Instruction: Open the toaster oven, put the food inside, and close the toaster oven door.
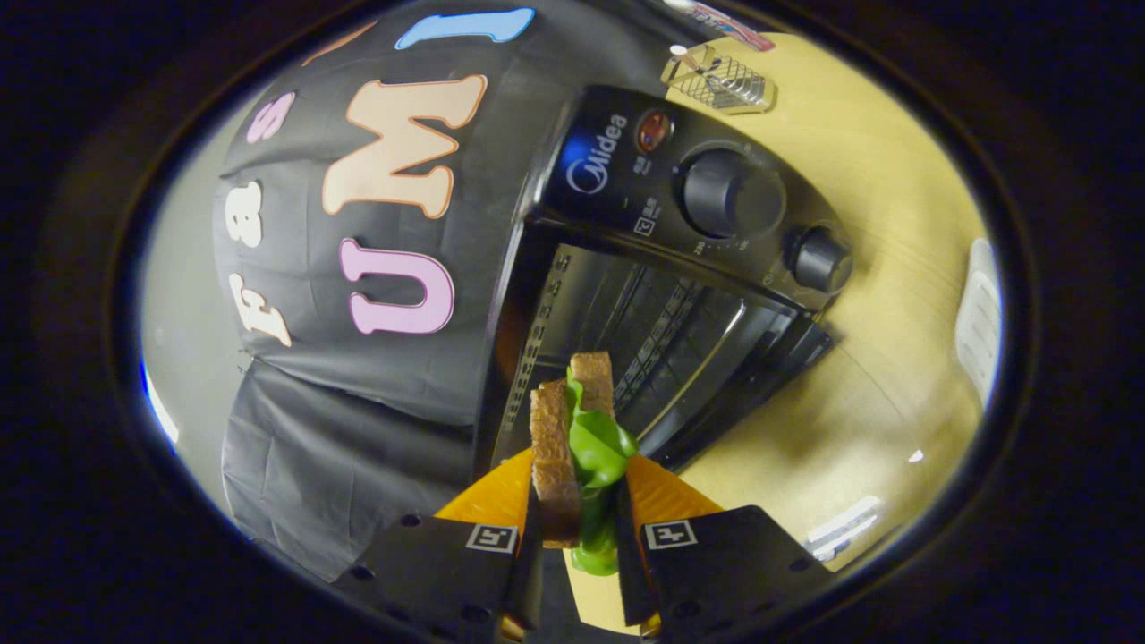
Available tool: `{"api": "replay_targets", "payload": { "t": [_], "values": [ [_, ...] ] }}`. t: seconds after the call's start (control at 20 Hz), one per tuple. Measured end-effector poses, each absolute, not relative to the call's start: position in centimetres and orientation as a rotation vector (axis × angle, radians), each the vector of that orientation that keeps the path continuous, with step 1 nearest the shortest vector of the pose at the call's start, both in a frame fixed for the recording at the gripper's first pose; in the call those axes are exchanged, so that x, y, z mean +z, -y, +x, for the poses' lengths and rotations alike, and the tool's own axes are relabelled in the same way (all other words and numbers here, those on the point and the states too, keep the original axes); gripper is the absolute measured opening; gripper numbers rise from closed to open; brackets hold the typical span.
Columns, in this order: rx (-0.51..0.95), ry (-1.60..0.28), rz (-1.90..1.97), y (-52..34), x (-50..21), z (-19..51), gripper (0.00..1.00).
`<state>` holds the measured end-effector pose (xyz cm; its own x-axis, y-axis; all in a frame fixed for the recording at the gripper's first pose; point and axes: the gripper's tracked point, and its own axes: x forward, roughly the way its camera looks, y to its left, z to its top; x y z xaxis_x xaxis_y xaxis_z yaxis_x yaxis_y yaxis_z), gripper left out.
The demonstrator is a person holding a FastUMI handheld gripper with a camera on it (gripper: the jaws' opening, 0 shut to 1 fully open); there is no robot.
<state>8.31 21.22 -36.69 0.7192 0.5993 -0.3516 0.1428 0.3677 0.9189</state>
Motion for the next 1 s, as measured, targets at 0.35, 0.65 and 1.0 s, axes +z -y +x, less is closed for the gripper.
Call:
{"api": "replay_targets", "payload": {
  "t": [0.35, 0.65, 1.0],
  "values": [
    [0.294, -0.715, 1.115, -24.5, -38.8, 12.3, 0.37],
    [0.199, -0.642, 0.940, -22.9, -40.4, 14.4, 0.49],
    [0.088, -0.539, 0.438, -19.8, -39.4, 15.3, 0.93]
  ]
}}
